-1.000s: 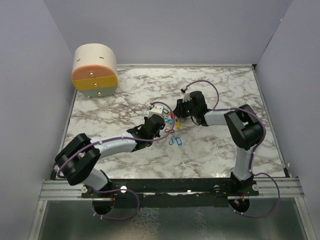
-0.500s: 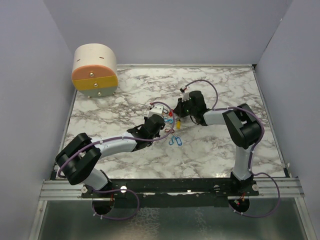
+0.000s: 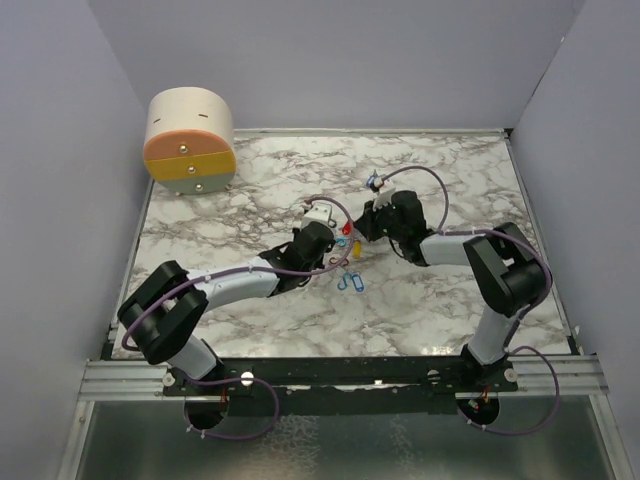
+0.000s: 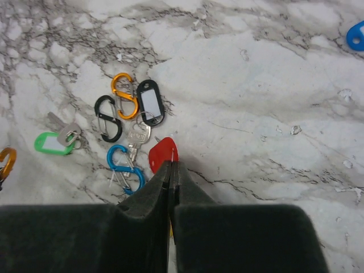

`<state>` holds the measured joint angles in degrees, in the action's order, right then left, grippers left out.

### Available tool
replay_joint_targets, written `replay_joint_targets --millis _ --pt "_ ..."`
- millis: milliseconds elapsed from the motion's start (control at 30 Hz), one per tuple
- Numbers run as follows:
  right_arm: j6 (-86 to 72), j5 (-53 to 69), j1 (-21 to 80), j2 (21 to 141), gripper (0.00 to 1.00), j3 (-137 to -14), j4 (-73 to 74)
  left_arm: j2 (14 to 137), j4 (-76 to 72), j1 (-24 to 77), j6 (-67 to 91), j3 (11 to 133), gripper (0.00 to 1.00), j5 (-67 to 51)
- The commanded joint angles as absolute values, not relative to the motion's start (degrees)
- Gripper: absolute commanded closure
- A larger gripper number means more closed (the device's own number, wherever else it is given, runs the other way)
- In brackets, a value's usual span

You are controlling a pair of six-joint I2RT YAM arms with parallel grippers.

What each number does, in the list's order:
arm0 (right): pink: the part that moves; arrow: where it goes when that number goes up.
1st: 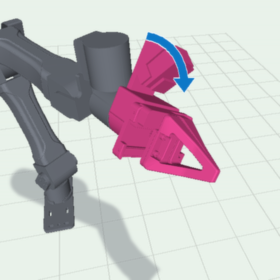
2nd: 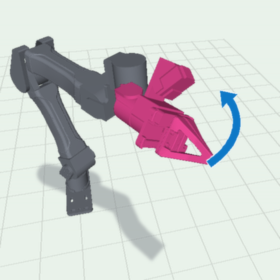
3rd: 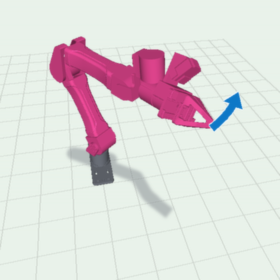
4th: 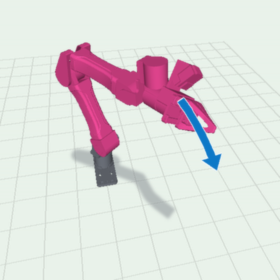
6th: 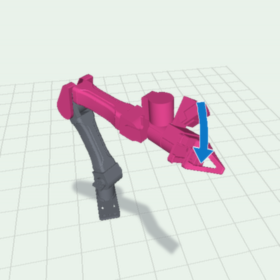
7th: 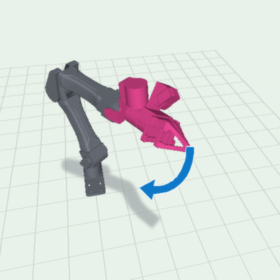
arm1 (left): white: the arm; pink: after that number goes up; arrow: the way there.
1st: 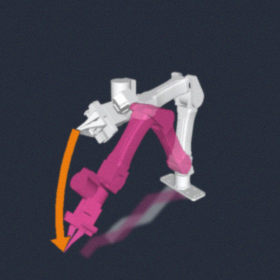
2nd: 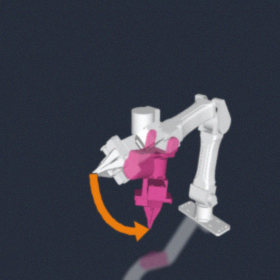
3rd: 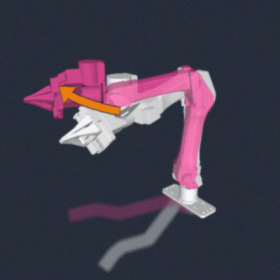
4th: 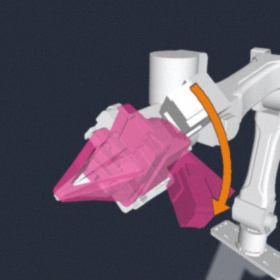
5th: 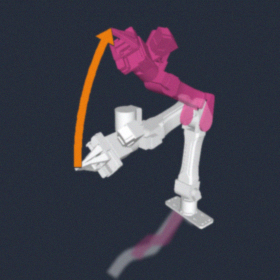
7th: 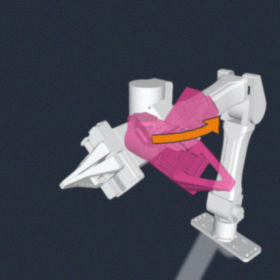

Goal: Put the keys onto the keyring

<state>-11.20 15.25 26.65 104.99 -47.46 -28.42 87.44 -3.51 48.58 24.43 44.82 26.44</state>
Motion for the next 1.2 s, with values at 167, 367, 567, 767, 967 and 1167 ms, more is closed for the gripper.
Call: replay_joint_targets --millis 167,367,567,767,967,1167 --pt "-6.3 19.8 27.9 91.7 1.0 -37.6 -38.5 88.9 -1.5 48.4 22.1 53.9 1.0 25.5" --pt "-3.0 25.3 28.6 85.4 1.0 -30.7 -43.9 90.0 -1.1 48.4 21.2 57.3 1.0 26.1" --pt "-0.5 27.7 28.8 82.7 0.99 -29.4 -44.4 90.8 -0.8 48.4 20.8 59.2 1.0 25.7" --pt "2.6 29.6 28.9 82.7 0.99 -28.6 -45.4 90.1 -0.1 48.4 20.8 59.4 1.0 24.7" --pt "2.1 21.7 28.9 83.8 0.99 -36.5 -28.6 87.0 0.0 48.4 21.7 57.5 1.0 24.4" --pt "-0.6 20.2 28.9 85.6 0.99 -38.5 -26.3 84.1 0.1 48.4 22.7 55.8 1.0 23.8"
